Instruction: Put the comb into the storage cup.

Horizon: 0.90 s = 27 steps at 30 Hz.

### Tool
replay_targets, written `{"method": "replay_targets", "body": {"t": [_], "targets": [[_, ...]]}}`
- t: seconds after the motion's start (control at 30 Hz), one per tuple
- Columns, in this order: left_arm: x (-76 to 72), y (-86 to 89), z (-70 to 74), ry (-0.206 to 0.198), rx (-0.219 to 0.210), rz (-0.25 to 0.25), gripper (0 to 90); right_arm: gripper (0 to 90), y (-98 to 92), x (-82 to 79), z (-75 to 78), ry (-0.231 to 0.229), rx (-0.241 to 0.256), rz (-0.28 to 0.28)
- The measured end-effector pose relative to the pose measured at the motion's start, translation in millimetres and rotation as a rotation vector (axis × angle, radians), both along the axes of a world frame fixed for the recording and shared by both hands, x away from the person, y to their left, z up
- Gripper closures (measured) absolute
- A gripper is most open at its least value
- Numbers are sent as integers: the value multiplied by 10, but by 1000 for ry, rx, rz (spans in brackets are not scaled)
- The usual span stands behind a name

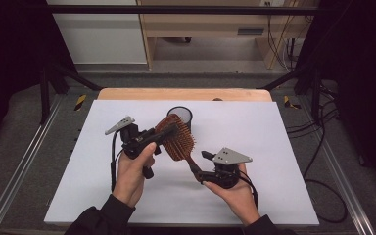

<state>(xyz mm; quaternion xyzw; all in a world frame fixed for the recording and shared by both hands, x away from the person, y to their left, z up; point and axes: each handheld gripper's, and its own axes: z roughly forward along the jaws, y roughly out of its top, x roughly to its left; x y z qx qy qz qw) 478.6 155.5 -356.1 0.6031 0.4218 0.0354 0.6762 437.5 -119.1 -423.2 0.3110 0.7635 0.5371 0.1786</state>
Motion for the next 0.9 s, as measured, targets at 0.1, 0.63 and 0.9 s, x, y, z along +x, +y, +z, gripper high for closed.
{"method": "replay_targets", "body": {"t": [0.1,0.63,0.9], "targets": [[18,24,21,-3,-4,14,528,278,-48,-1,8,-17,36,-7],[166,80,240,-36,21,32,527,142,-349,53,-59,-69,64,-60],[298,81,390,-67,40,50,526,120,-626,39,-88,-111,40,-150]]}}
